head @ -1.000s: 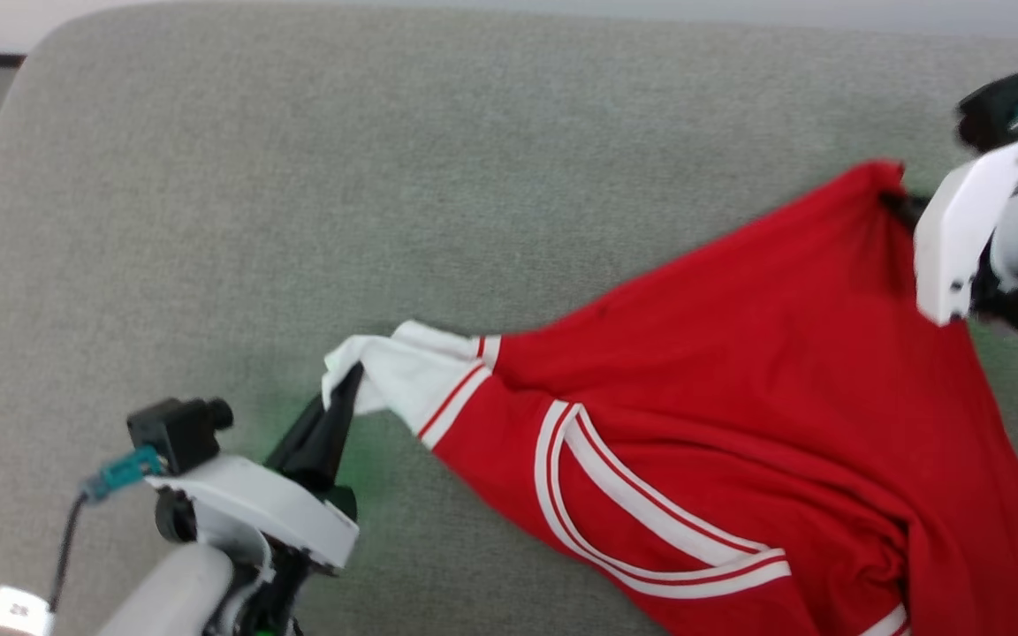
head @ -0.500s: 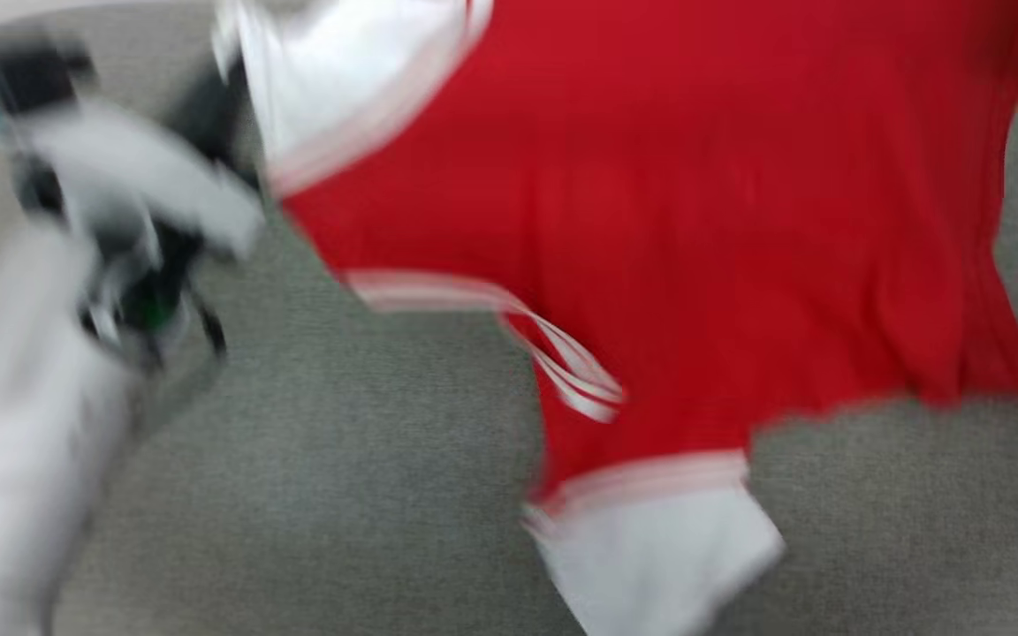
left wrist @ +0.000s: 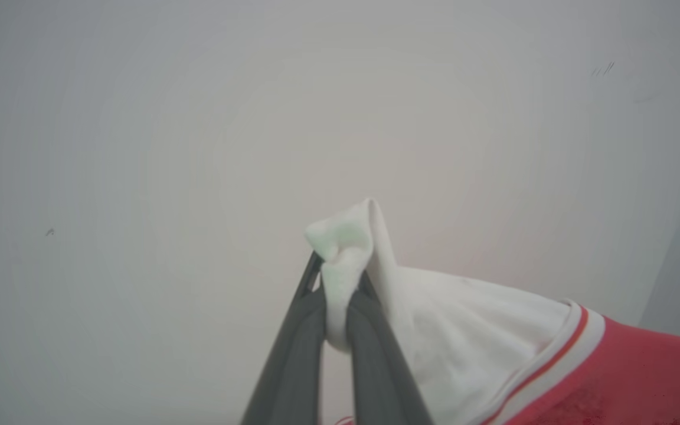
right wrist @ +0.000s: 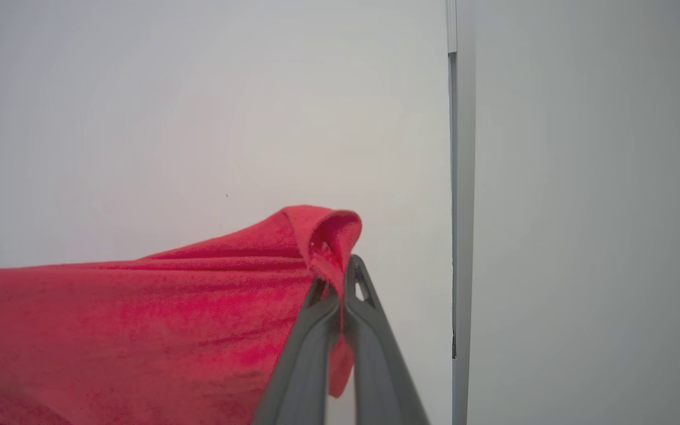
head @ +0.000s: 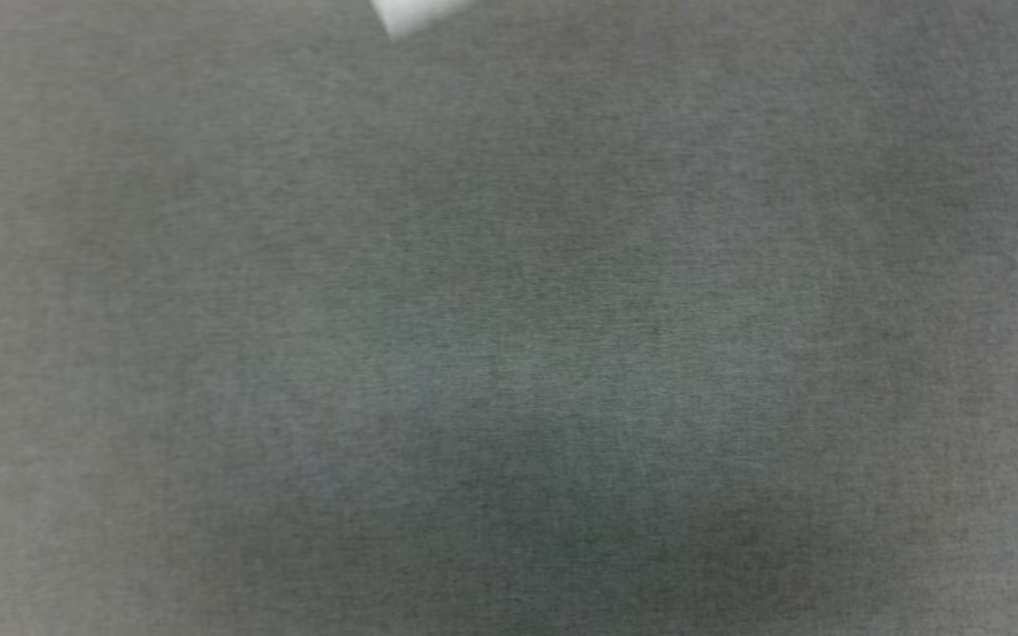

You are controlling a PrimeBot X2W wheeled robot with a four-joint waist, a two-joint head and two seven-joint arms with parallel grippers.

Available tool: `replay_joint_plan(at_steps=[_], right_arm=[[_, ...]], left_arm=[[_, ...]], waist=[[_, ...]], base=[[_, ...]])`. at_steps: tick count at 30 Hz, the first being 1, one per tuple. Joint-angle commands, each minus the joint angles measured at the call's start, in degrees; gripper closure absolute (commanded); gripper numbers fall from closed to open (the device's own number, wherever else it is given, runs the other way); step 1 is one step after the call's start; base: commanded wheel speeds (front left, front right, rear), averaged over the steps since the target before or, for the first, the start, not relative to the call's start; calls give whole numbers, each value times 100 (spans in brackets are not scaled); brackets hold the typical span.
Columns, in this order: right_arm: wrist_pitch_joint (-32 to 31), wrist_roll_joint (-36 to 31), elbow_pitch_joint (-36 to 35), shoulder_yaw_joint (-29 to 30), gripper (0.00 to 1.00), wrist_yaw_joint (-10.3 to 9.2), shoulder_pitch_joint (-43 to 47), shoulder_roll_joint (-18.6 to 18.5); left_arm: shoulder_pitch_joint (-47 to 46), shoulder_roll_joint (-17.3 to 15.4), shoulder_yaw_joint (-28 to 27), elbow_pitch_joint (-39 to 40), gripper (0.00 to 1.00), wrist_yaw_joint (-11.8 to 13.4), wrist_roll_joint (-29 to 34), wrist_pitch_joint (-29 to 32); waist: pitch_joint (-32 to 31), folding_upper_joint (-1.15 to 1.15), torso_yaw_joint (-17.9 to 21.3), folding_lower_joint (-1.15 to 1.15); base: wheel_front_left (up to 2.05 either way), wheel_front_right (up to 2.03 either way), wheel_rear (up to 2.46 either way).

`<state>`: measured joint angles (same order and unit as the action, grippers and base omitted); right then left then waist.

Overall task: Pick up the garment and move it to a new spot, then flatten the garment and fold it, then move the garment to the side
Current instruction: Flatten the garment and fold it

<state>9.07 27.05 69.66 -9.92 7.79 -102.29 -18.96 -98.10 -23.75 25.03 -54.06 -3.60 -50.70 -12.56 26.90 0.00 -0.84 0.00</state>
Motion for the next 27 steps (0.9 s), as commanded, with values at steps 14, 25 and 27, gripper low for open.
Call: replay_joint_plan(at_steps=[14,25,27], right_arm=[[-213,-9,76,-539,100,-36,1391,330],[-955,1353,-1990,-1679,100,-36,3903,-472],[-1037,1556,-2404,-1762,100,-36,4380,-727]], left_arm=[[1361,359,200,-158,100,-390,-1031,467],[4512,-315,490,2262,100,-393,-2182,400],[5088,-383,507,2684,100,-393,-2336,323]], waist=[[-333,0,18,0],[-1007,0,-100,0],[-1126,0,-113,0]], base=[[0,0,0],[0,0,0],[0,0,0]])
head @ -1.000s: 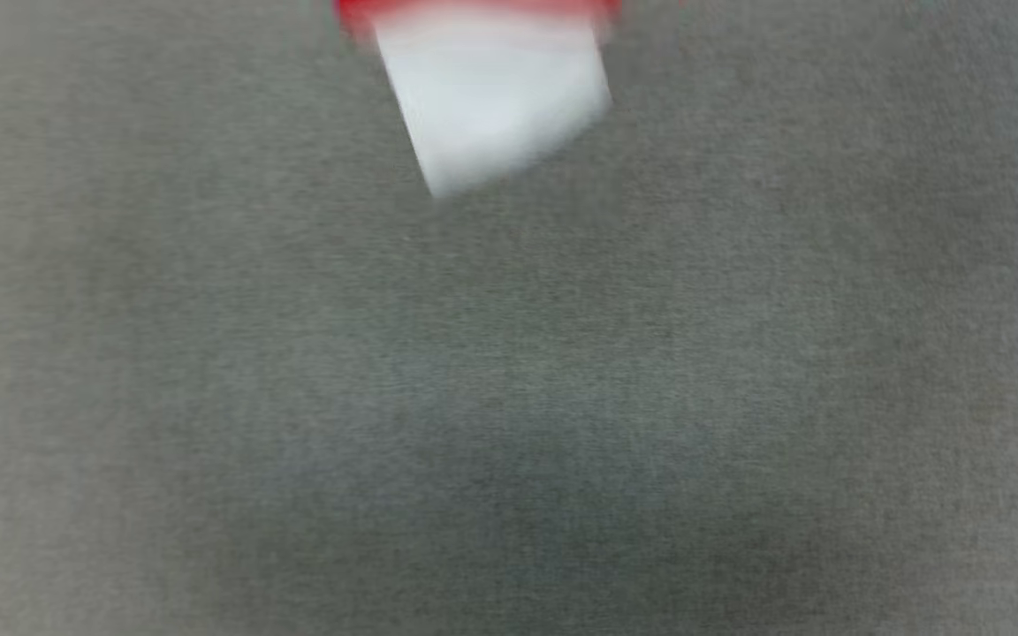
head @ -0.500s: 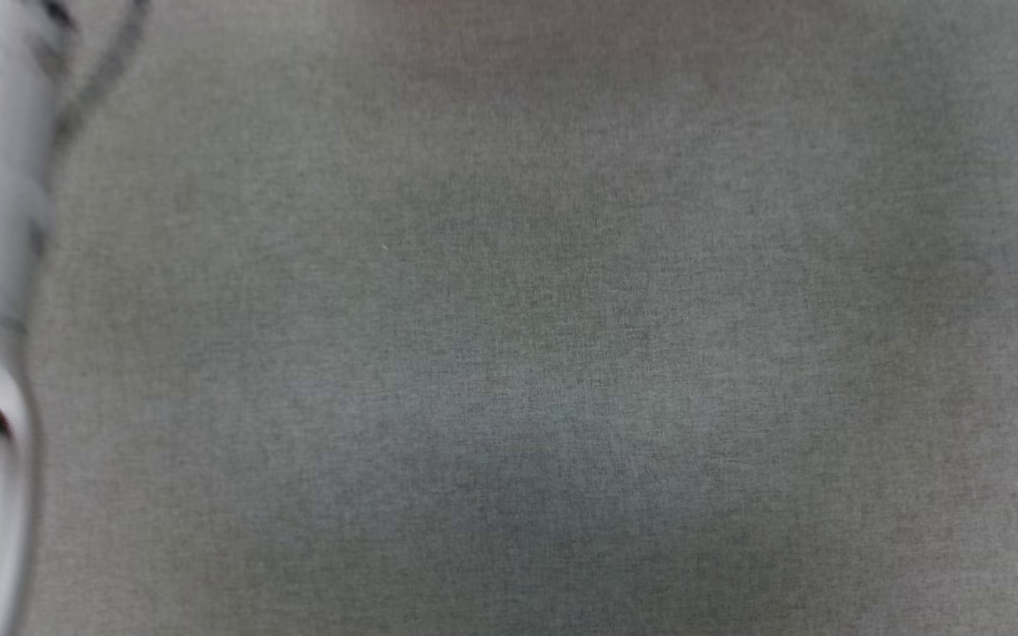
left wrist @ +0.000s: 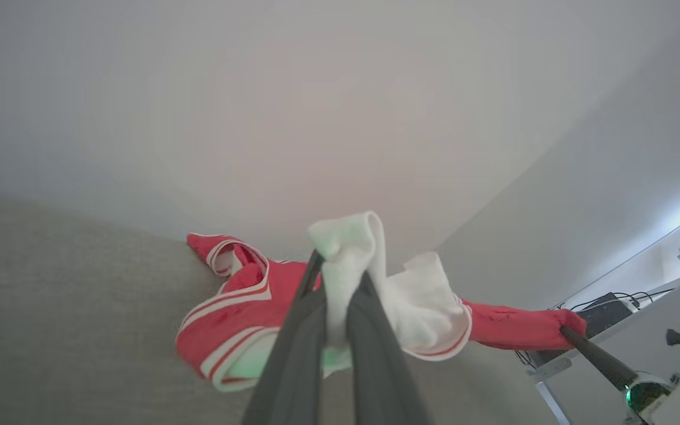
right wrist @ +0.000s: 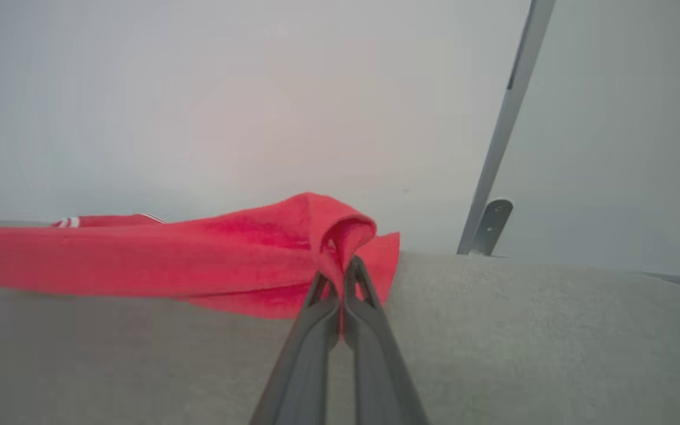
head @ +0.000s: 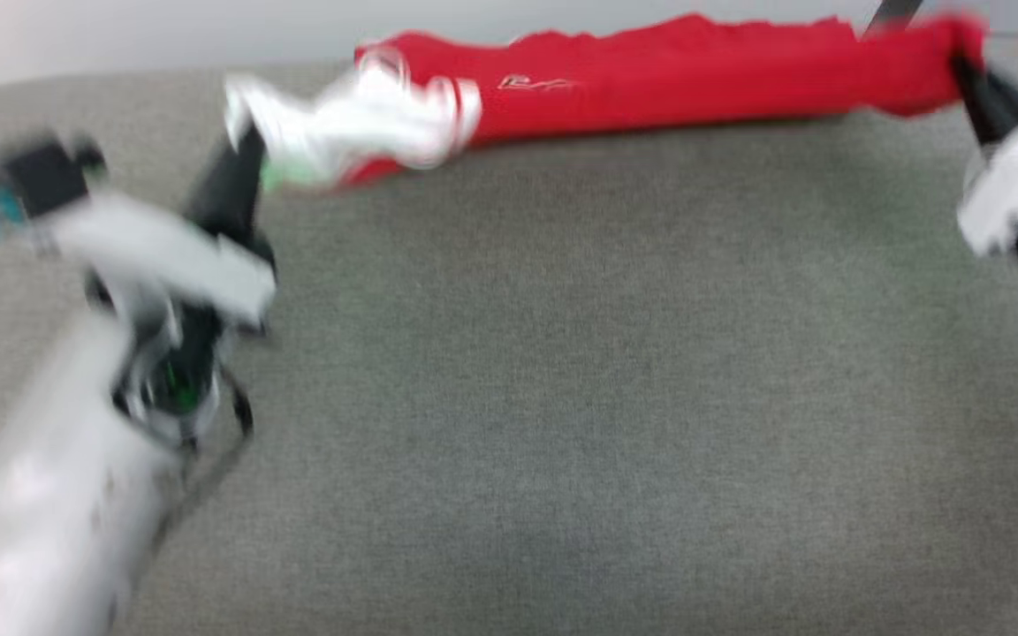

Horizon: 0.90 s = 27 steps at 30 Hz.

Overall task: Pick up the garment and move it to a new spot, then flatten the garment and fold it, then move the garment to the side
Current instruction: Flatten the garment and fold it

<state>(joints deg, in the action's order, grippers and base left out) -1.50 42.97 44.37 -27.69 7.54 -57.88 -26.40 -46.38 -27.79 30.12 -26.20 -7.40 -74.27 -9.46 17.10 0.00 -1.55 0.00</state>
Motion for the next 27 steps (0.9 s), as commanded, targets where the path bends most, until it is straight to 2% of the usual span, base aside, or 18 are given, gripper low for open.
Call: replay_joint_plan(at_steps=[1,7,15,19,24,27], right_arm=[[-5,77,-89,-1,100,-11,180,-112],[-193,440,-1193,164,100,-12,1570,-680],[-627,288,-2520,805,100,-12,3209,-1023],[-952,4,-3188,1365,100,-12,3935,-992],[-1413,-333,-4044,2202,100,-12,4767,-702],[-1698,-523,-4524,2623,100,-12,5104,-456]], left_arm=[[215,-48,-2,57,100,1,7,-47],[1851,-337,71,1167,100,443,52,-335],[3593,-615,-20,2657,100,1086,48,-507],[4222,-774,-129,3348,100,1390,12,-532],[4883,-862,-452,4189,100,1769,7,-562],[4938,-882,-540,4488,100,1853,103,-564]], waist=[[-205,0,-47,0],[-499,0,1,0],[-640,0,78,0],[-580,0,130,0],[-451,0,163,0],[-362,0,148,0]], base=[[0,0,0],[0,0,0],[0,0,0],[0,0,0],[0,0,0],[0,0,0]])
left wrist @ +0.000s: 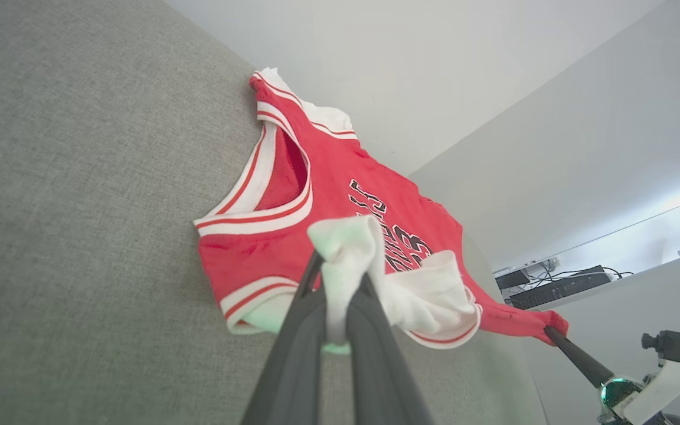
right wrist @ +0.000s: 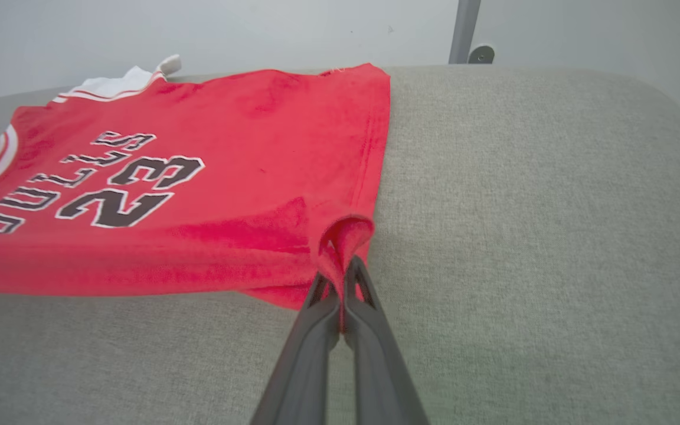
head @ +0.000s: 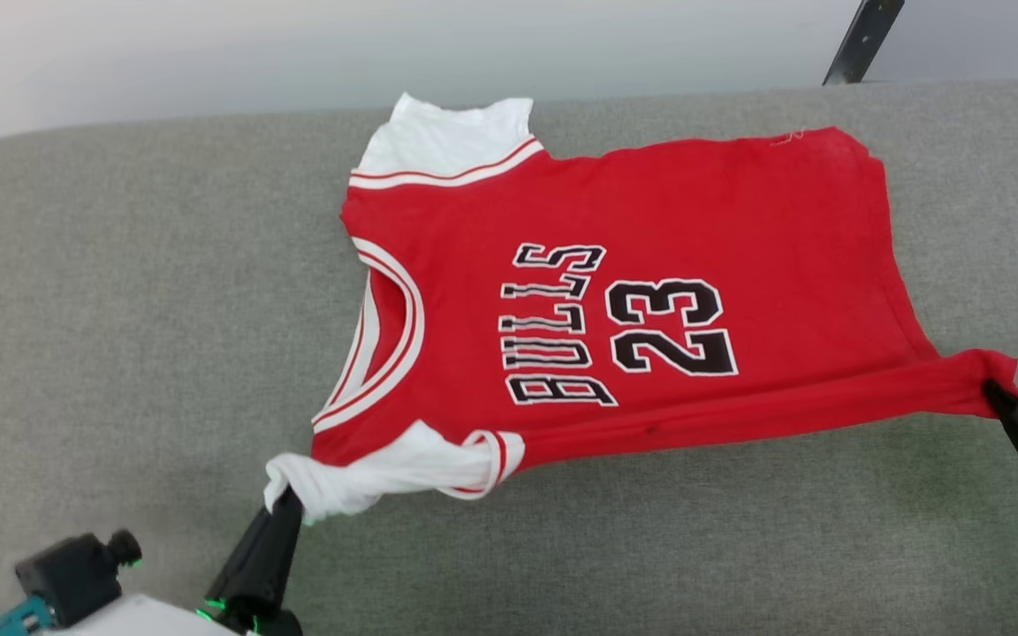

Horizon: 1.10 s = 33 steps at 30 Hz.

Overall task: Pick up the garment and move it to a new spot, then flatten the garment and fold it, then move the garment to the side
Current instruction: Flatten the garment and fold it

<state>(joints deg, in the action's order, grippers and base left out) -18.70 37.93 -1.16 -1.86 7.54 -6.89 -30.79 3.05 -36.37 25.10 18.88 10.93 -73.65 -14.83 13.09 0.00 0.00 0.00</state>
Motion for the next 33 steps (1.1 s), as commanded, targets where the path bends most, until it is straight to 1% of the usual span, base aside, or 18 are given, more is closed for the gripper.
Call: replay_joint_plan(at_steps=[1,2,4,6,8,10,11,14,16,17,19,21,23,24,27,33], right_arm=[[-75,-86,-98,124,100,-11,52,71],[-164,-156,-195,209,100,-11,74,149],[-328,-251,-295,308,100,-11,12,308],[-450,-367,-311,345,100,-11,-127,430],[-524,-479,-251,334,100,-11,-277,528],[-554,-552,-147,309,100,-11,-434,605],[-555,-575,-83,311,100,-11,-532,651],[-505,-692,162,301,100,-11,-794,728],[-446,-771,339,299,100,-11,-938,755],[-409,-806,427,296,100,-11,-1013,767],[-319,-846,602,315,100,-11,-1170,832],[-226,-878,769,330,100,-11,-1280,860],[-146,-913,906,296,100,-11,-1371,903],[-109,-930,965,284,100,-11,-1406,910],[-29,-960,1142,263,100,-11,-1478,947],[136,-996,1440,171,100,-11,-1579,968]], left_arm=[[-54,-32,-39,-5,100,38,68,-21],[-146,-75,-12,-35,100,58,156,15],[-402,-33,36,-161,100,57,271,49],[-679,-76,124,-431,100,127,554,84],[-986,66,206,-700,100,76,669,96],[-1335,142,269,-1018,100,53,848,88],[-1497,245,297,-1177,100,27,877,81],[-1972,429,371,-1735,100,-58,1102,64],[-2229,655,358,-2040,100,-50,1185,37],[-2335,727,352,-2191,100,-100,1218,23],[-2541,816,336,-2487,100,-141,1338,5],[-2682,969,305,-2781,100,-210,1402,-10],[-2803,998,321,-3023,100,-214,1582,-25],[-2835,1073,317,-3129,100,-246,1588,-27],[-2917,1109,384,-3397,100,-338,1746,-28],[-3017,1209,476,-3796,100,-473,1831,-14]], waist=[[66,0,-2,0],[90,0,-2,0],[132,0,4,0],[172,0,19,0],[237,0,32,0],[312,0,35,0],[348,0,35,0],[478,0,34,0],[551,0,22,0],[598,0,22,0],[695,0,26,0],[769,0,21,0],[846,0,27,0],[885,0,25,0],[988,0,14,0],[1089,0,-13,0]], base=[[0,0,0],[0,0,0],[0,0,0],[0,0,0],[0,0,0],[0,0,0],[0,0,0],[0,0,0],[0,0,0],[0,0,0],[0,0,0],[0,0,0],[0,0,0],[0,0,0],[0,0,0],[0,0,0]])
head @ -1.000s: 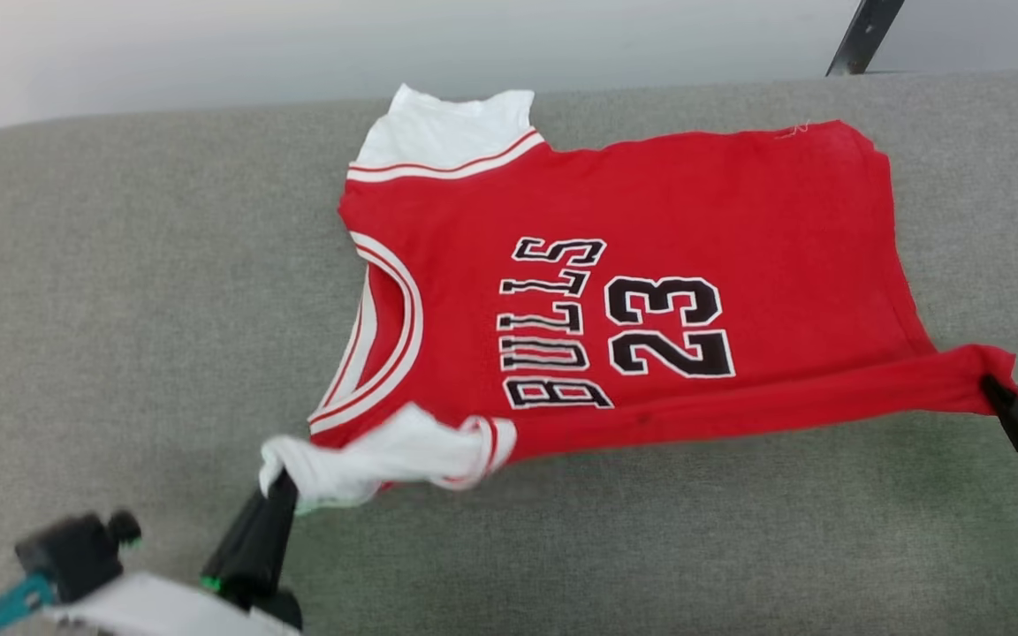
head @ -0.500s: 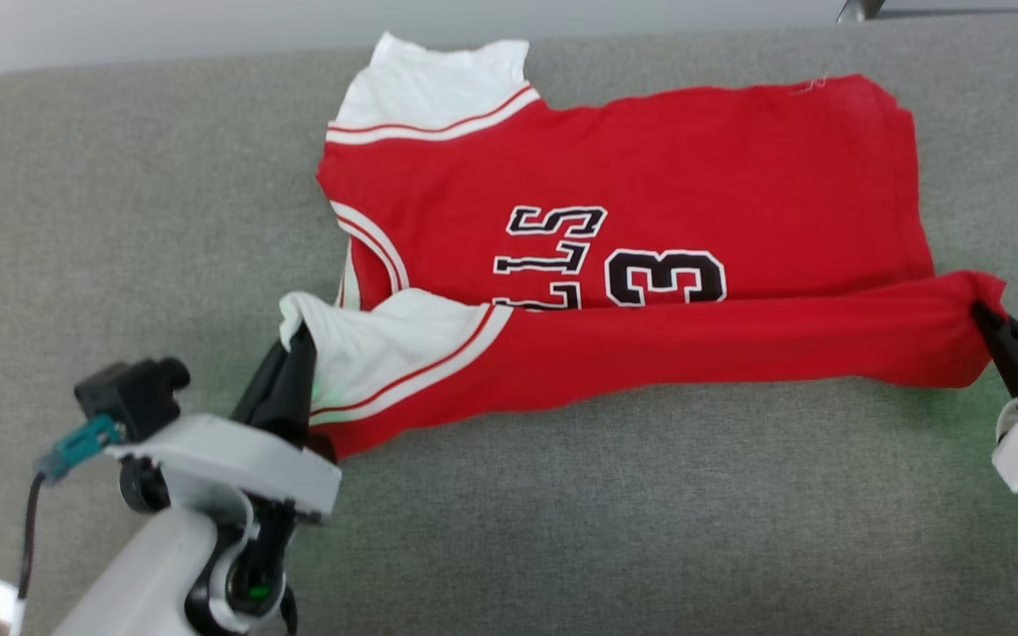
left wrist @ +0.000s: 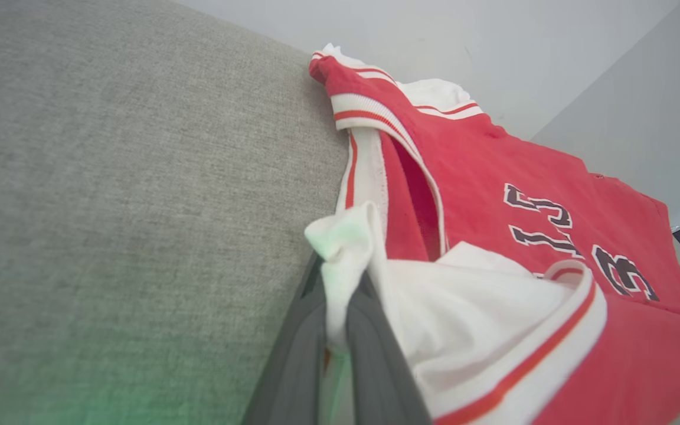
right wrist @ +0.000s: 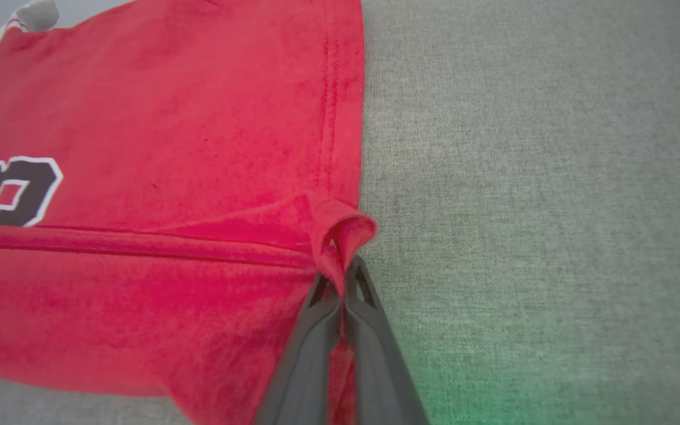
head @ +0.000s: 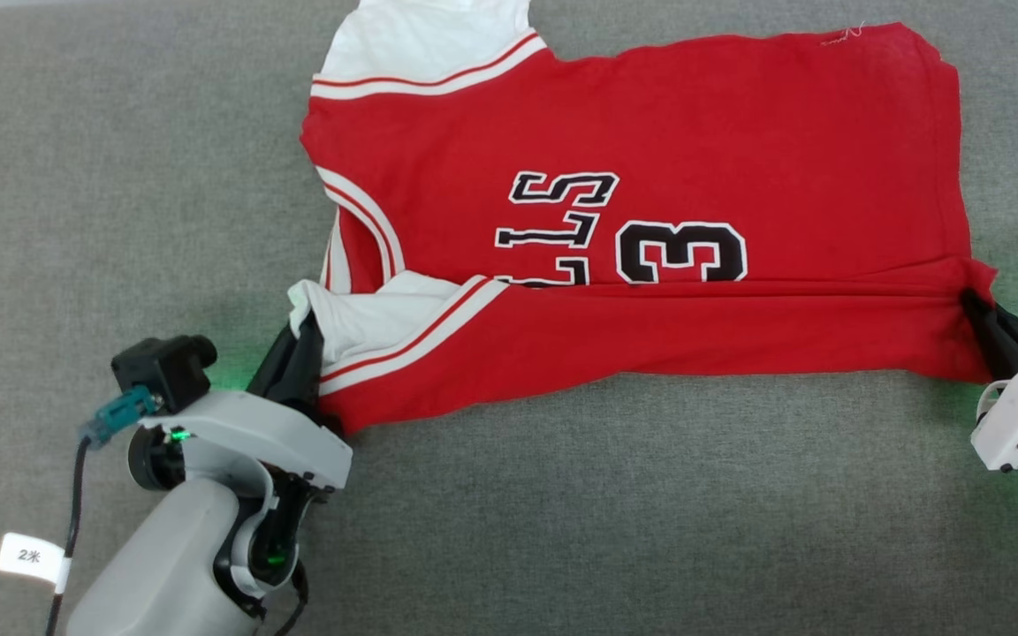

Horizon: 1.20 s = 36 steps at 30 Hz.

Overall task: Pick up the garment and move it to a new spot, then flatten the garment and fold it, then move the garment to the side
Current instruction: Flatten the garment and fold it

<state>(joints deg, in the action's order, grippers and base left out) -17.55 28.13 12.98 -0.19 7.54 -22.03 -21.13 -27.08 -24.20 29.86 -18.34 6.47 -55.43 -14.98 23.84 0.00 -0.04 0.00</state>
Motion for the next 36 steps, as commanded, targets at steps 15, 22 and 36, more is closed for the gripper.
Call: replay_joint_plan(at_steps=[15,22,36], right_arm=[[538,-91,186,-216,0,-10,-198,6],[659,-30,-152,-72,0,-10,-54,6],[373,-222,-1193,-105,0,-10,187,324]], left_arm=[[-244,-366,21,-21,0,15,230,139],[-50,-1057,-29,917,0,338,281,745],[536,-2750,54,3302,0,1287,-792,3871]], waist=[[-240,0,-82,0],[-458,0,-133,0],[-291,0,233,0]], base=[[0,0,0],[0,0,0],[0,0,0]])
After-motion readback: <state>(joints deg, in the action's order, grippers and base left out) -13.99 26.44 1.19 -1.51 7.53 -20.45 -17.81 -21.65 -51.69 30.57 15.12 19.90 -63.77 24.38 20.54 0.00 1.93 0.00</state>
